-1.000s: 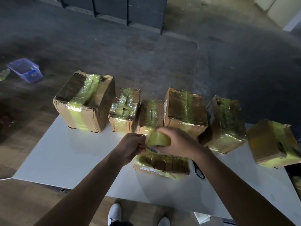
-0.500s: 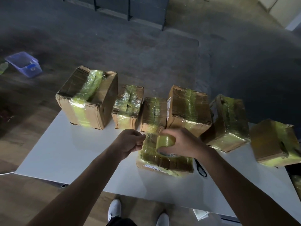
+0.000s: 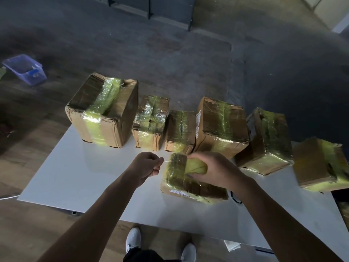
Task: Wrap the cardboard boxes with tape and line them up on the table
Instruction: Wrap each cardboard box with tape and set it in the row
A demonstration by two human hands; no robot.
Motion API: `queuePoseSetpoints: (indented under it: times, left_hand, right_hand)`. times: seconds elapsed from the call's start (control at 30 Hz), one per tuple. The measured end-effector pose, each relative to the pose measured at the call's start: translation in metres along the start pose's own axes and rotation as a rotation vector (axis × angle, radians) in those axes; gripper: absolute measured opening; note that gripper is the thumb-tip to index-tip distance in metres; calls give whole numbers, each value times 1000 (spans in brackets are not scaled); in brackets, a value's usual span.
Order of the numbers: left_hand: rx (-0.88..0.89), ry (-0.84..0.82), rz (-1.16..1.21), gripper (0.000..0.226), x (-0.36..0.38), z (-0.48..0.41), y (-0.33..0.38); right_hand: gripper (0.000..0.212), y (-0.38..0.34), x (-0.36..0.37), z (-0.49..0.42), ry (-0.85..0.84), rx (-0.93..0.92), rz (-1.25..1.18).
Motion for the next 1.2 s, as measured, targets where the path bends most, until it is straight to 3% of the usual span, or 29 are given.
queuePoseSetpoints:
  times: [0.37, 0.63, 0.97, 1.13, 1.2]
  left_hand:
    - [-65, 45, -19, 14, -10, -15, -25]
    - [-163, 36, 54, 14, -9, -29, -55]
    - [-285, -14, 178, 17, 7, -39, -83]
    - [-463, -39, 282, 28, 13, -29, -113]
    - [-416, 0, 260, 25, 11, -32, -108]
  right_hand:
    - [59, 0, 27, -22, -116, 119, 310]
    - [55, -6, 34, -30, -170, 113, 340]
    - [53, -5, 34, -26, -79, 84, 346]
    - [53, -3, 37, -26, -94, 95, 325]
    - [54, -4, 37, -25, -95, 92, 326]
Point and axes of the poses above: each hand's wrist, its own z-axis away from the middle knuckle, its own x-axis out of the palm, y = z × x, the point moved 10 cm from there along -z, towards the middle knuckle, and after that the axes turned 7 degrees about z, right-handed, at the moved point
